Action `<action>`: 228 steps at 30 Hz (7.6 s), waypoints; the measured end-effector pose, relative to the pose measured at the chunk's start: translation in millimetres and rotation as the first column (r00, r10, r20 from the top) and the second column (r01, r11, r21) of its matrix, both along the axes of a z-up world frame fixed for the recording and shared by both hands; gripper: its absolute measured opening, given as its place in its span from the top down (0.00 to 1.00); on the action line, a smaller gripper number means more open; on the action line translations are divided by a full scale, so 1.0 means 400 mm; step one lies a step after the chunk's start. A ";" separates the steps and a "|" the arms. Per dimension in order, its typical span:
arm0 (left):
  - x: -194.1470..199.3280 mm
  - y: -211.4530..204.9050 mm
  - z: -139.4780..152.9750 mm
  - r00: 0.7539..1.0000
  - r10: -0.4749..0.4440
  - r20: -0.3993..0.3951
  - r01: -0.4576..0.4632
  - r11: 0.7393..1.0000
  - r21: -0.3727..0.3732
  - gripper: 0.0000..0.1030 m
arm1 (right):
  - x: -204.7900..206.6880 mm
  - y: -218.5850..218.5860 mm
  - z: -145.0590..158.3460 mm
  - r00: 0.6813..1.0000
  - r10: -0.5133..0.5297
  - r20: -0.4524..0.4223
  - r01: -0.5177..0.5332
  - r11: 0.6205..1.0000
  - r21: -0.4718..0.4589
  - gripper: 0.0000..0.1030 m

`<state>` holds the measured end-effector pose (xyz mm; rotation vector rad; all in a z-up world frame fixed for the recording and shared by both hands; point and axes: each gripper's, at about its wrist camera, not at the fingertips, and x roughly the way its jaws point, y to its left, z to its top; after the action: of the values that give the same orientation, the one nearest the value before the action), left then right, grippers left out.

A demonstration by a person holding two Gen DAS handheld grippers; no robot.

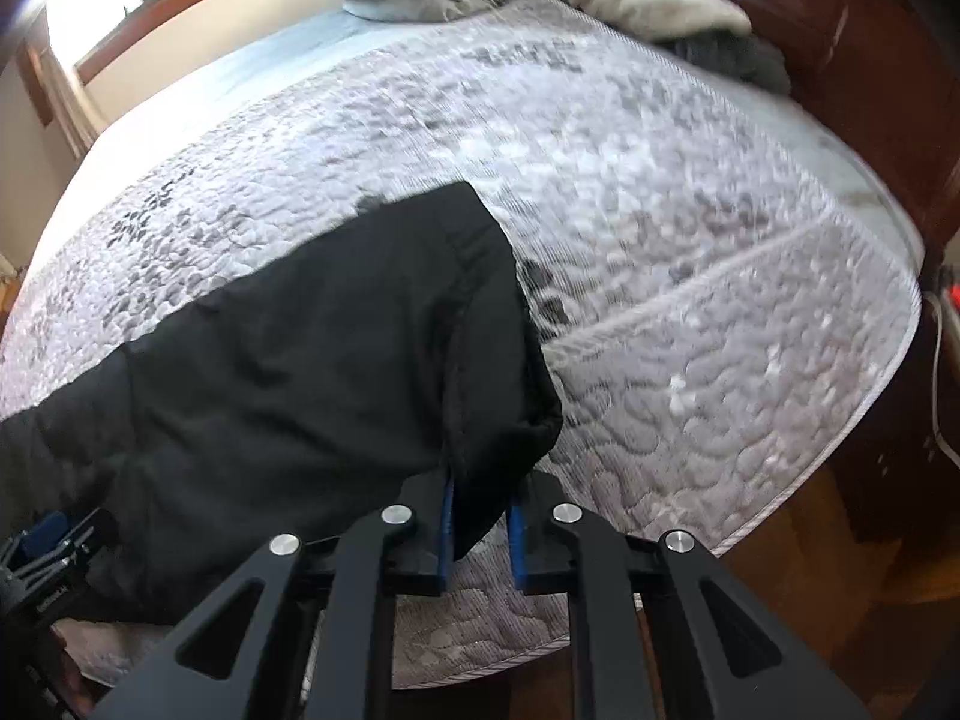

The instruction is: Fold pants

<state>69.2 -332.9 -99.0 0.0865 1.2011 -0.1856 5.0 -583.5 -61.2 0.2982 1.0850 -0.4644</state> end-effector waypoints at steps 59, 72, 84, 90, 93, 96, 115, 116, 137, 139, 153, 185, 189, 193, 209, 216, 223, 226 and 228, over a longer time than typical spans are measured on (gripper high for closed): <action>-0.058 0.740 -0.020 0.804 0.494 -0.331 -0.593 0.702 -0.394 0.80 | 0.161 0.560 0.111 0.833 0.523 0.181 -0.540 0.839 0.063 0.87; -0.077 0.688 -0.031 0.830 0.499 -0.249 -0.557 0.749 -0.357 0.82 | 0.165 0.625 0.199 0.785 0.549 0.288 -0.581 0.814 0.032 0.86; -0.084 0.738 -0.029 0.849 0.462 -0.258 -0.529 0.758 -0.382 0.81 | 0.182 0.934 0.067 0.630 0.760 0.161 -0.776 0.624 0.088 0.87; -0.085 0.747 -0.031 0.859 0.440 -0.260 -0.510 0.768 -0.386 0.80 | 0.166 0.960 -0.023 0.605 0.794 0.052 -0.788 0.589 0.179 0.60; -0.076 0.740 -0.031 0.868 0.430 -0.250 -0.496 0.780 -0.382 0.79 | 0.136 0.937 -0.018 0.612 0.782 0.117 -0.778 0.570 0.265 0.51; -0.066 0.729 -0.029 0.880 0.413 -0.235 -0.474 0.802 -0.364 0.78 | 0.113 0.896 0.022 0.645 0.736 0.206 -0.753 0.566 0.334 0.48; -0.017 0.667 -0.024 0.930 0.308 -0.198 -0.357 0.885 -0.300 0.73 | 0.158 0.905 -0.028 0.686 0.723 0.078 -0.718 0.656 0.232 1.00; -0.015 0.665 -0.024 0.931 0.307 -0.199 -0.356 0.884 -0.302 0.73 | 0.154 0.904 -0.022 0.681 0.727 0.090 -0.723 0.647 0.243 1.00; -0.010 0.696 -0.051 0.934 0.285 -0.216 -0.342 0.888 -0.306 0.59 | 0.106 0.936 -0.039 0.713 0.701 0.011 -0.698 0.707 0.115 0.50; -0.005 0.695 -0.049 0.934 0.281 -0.220 -0.339 0.891 -0.301 0.59 | 0.117 0.938 -0.052 0.721 0.693 -0.006 -0.689 0.718 0.104 0.58; 0.024 0.678 -0.052 0.940 0.246 -0.237 -0.312 0.902 -0.300 0.60 | 0.127 0.969 0.021 0.655 0.745 0.126 -0.752 0.625 0.209 0.89; -0.080 0.932 -0.013 0.850 0.426 -0.311 -0.517 0.789 -0.333 0.45 | 0.203 0.888 -0.027 0.746 0.664 0.053 -0.658 0.723 0.210 0.57; -0.104 1.121 -0.015 0.735 0.592 -0.330 -0.678 0.644 -0.355 0.44 | 0.195 0.909 -0.017 0.729 0.682 0.066 -0.676 0.700 0.229 0.57; -0.111 1.263 -0.042 0.604 0.723 -0.335 -0.791 0.494 -0.360 0.44 | 0.195 0.936 -0.031 0.716 0.697 0.046 -0.687 0.691 0.225 0.57; -0.114 1.440 -0.096 0.539 0.733 -0.414 -0.770 0.230 -0.595 0.54 | 0.209 0.951 -0.055 0.714 0.701 0.001 -0.685 0.697 0.214 0.53; -0.068 1.392 -0.085 0.528 0.764 -0.370 -0.792 0.285 -0.540 0.66 | 0.214 0.962 -0.056 0.716 0.698 0.002 -0.685 0.701 0.199 0.51; -0.045 1.351 -0.043 0.544 0.787 -0.291 -0.771 0.331 -0.545 0.89 | 0.219 0.979 -0.077 0.702 0.712 -0.022 -0.697 0.693 0.184 0.50; -0.047 1.323 0.007 0.575 0.793 -0.203 -0.732 0.386 -0.562 0.91 | 0.219 0.969 -0.087 0.712 0.702 -0.008 -0.686 0.698 0.205 0.50; -0.044 1.294 0.063 0.619 0.777 -0.116 -0.681 0.456 -0.573 0.92 | 0.222 0.956 -0.089 0.721 0.692 0.008 -0.675 0.701 0.231 0.50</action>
<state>51.4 184.6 -73.8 -0.9539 0.8693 0.2454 93.9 -201.0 -97.0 0.0447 1.2393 0.3292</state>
